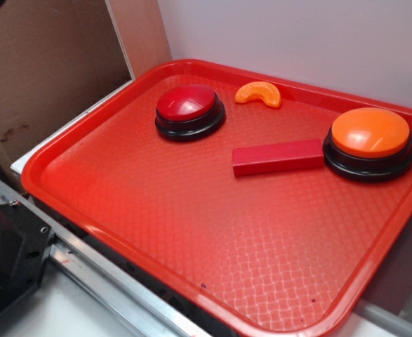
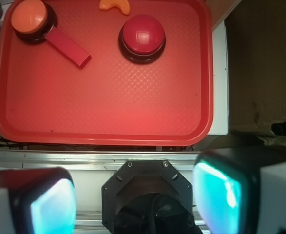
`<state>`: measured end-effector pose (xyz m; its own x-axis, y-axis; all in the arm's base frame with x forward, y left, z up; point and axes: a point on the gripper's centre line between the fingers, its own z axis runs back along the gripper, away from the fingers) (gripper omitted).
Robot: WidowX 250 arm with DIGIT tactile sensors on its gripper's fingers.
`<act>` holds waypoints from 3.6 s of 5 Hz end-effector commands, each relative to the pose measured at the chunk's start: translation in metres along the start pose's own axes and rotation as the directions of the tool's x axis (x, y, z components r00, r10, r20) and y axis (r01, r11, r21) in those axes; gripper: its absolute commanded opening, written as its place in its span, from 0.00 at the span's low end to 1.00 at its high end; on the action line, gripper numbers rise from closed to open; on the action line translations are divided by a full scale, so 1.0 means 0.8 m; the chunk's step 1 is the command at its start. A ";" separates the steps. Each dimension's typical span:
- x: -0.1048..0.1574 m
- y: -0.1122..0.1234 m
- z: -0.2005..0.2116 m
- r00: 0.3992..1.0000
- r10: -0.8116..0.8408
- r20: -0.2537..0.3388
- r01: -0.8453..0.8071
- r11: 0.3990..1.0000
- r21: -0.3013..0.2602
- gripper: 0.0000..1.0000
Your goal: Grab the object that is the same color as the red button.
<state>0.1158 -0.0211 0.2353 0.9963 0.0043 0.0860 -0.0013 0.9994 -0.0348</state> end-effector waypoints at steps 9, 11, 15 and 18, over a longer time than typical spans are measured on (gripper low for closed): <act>0.187 -0.141 -0.226 0.677 -0.732 0.072 0.733 0.680 0.018 1.00; 0.191 -0.143 -0.264 0.694 -0.720 0.028 0.720 0.694 -0.001 1.00; 0.203 -0.136 -0.291 0.712 -0.702 -0.016 0.701 0.712 -0.042 0.00; 0.186 -0.130 -0.242 0.820 -0.569 -0.065 0.569 0.822 -0.011 0.00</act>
<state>0.2781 -0.1185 0.0374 0.8308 -0.5545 -0.0485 0.5548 0.8319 -0.0078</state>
